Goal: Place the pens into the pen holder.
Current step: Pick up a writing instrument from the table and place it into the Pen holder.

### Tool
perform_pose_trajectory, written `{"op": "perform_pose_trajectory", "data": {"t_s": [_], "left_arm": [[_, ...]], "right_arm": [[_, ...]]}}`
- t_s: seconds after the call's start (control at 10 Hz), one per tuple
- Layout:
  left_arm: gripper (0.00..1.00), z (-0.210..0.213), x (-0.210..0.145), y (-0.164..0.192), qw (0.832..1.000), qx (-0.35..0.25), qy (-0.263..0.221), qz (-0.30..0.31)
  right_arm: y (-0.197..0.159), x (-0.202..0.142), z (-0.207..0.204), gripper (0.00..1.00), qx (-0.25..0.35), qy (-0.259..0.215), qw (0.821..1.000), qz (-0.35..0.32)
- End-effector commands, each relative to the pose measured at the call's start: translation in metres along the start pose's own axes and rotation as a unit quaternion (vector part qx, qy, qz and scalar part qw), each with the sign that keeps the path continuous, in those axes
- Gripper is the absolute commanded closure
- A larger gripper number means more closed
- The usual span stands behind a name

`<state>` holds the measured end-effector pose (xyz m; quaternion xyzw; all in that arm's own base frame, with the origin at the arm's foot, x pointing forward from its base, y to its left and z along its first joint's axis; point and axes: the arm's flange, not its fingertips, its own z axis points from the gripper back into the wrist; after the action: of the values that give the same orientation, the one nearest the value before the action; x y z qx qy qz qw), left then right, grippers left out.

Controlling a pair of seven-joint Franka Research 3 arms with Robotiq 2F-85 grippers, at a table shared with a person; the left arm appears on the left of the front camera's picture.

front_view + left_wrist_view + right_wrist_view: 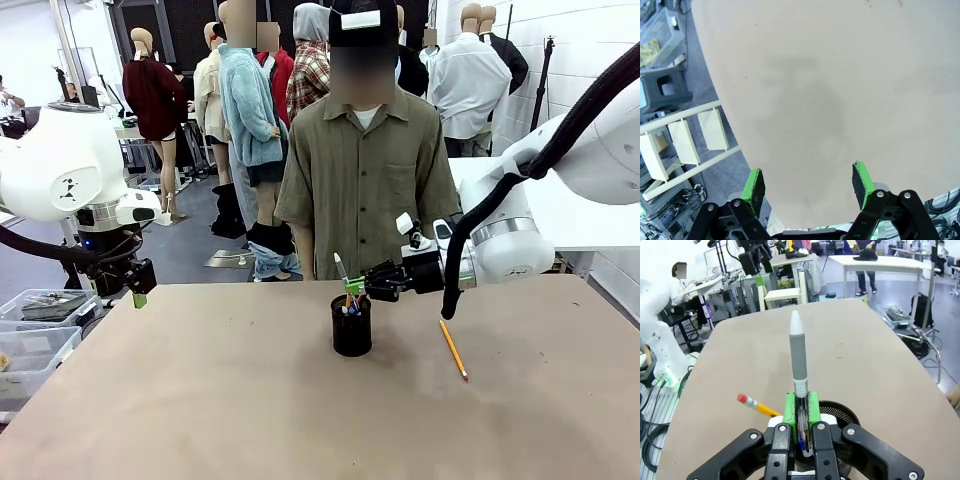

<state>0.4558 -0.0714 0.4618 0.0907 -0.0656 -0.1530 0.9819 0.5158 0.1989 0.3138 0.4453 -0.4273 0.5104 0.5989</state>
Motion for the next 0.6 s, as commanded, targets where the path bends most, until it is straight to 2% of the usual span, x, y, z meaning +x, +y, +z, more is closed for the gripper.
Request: {"op": "perform_pose_trajectory", "data": {"t_s": [0.0,0.2,0.3,0.4,0.5], "left_arm": [[0.08,0.0,0.0,0.002,1.0,0.008,-0.006,-0.006],[0.08,0.0,0.0,0.002,1.0,0.008,-0.006,-0.006],[0.08,0.0,0.0,0.002,1.0,0.008,-0.006,-0.006],[0.08,0.0,0.0,0.002,1.0,0.008,-0.006,-0.006],[0.08,0.0,0.0,0.002,1.0,0.008,-0.006,-0.006]], "right_arm": [[-0.015,-0.003,-0.008,1.0,-0.007,0.014,1.0,-0.017],[-0.018,-0.007,-0.009,1.0,0.001,0.015,1.0,-0.02],[-0.017,-0.009,-0.007,0.92,-0.002,0.016,1.0,-0.018],[-0.017,-0.011,-0.004,0.8,-0.013,0.017,1.0,-0.019],[-0.016,-0.012,0.002,0.6,-0.019,0.013,1.0,-0.019]]}}
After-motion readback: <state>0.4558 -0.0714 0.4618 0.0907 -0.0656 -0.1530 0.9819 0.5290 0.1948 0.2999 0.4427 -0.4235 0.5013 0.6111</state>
